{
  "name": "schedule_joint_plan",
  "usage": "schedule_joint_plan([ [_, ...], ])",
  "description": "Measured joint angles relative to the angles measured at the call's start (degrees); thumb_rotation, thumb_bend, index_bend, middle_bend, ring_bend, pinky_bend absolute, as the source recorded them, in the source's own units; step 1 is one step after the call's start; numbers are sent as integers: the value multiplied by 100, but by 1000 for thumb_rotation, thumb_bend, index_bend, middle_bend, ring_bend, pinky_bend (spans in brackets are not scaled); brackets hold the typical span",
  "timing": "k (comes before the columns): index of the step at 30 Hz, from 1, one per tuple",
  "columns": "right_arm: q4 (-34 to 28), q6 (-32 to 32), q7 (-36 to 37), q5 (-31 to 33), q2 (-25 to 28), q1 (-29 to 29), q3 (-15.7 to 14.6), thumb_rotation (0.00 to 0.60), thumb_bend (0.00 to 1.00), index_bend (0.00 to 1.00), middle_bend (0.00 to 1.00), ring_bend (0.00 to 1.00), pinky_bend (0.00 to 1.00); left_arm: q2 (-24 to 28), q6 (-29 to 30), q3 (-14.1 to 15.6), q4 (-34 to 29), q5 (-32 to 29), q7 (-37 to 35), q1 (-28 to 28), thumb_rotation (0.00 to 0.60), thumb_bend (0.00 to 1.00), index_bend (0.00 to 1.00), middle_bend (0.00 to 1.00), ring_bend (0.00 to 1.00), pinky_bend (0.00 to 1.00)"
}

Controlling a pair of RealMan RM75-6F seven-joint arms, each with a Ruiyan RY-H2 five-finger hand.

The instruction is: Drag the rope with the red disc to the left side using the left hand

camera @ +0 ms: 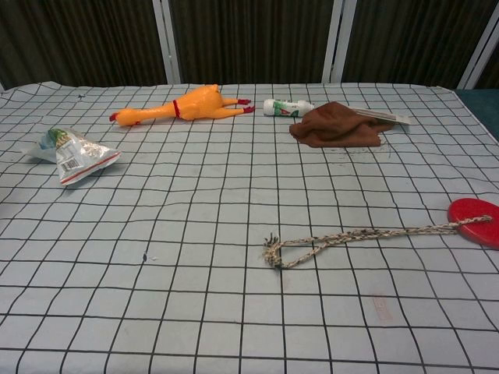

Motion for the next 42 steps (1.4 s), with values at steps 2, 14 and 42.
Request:
schedule_joint_plan([
  [2,-9,-44,11,18,-7,15,2,600,289,0,0,0,0,-5,-15,0,4,-38,-43,5,600,449,46,97,0,109],
  [14,-242,-94,-110,84,187,68,68,600,289,0,0,0,0,-131,-206,110,-52,299,-199,-200,600,448,70,110,12,127],
  [42,64,77,498,421,398,-159,168,600,290,0,0,0,0,-2497,-3410,-370,-251,-100,995,-2729,600,426,177,113,14,114],
])
